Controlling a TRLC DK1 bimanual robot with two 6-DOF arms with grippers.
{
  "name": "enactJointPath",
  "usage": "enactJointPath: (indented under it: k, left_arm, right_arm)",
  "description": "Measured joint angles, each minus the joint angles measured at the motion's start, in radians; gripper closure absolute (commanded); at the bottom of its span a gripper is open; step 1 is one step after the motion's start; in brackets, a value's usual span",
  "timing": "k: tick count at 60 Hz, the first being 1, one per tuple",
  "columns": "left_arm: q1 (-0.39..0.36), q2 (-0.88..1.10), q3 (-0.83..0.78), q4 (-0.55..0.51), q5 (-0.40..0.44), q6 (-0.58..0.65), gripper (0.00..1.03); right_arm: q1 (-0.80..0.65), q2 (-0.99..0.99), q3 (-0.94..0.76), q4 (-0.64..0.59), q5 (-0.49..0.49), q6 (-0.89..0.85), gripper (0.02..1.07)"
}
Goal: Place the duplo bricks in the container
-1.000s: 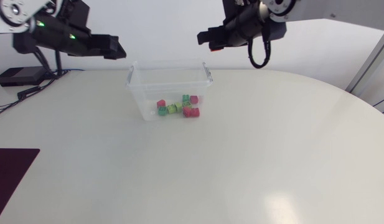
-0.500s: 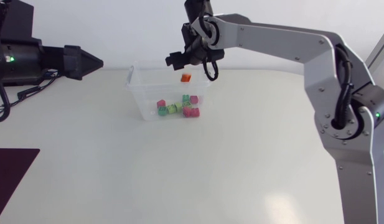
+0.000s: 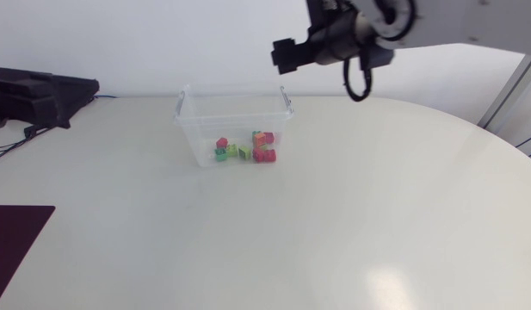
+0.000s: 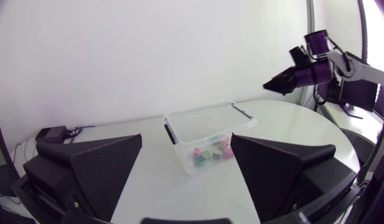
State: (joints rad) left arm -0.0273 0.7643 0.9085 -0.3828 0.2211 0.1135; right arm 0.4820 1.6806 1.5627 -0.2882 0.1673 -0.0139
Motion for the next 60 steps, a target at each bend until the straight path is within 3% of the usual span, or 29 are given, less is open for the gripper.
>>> enactJointPath:
  k: [22,31,40,60]
  left_arm:
    - [0.000,-0.181,-0.235,0.108,-0.127,0.022,0.04]
    - [0.000,-0.235,-0.322,0.148,-0.153,0.022,0.04]
    - [0.000,-0.288,-0.412,0.192,-0.164,0.022,0.04]
    - [0.000,-0.451,-0.575,0.254,-0.179,0.010,0.04]
  right_arm:
    - [-0.123,-0.720,-0.696,0.134,0.085,-0.092,0.06]
    - [-0.205,-0.992,-0.896,0.136,0.092,-0.136,0.06]
    - [-0.257,-1.199,-1.046,0.131,0.087,-0.167,0.06]
    - [-0.332,-1.369,-1.221,0.166,0.002,-0.141,0.07]
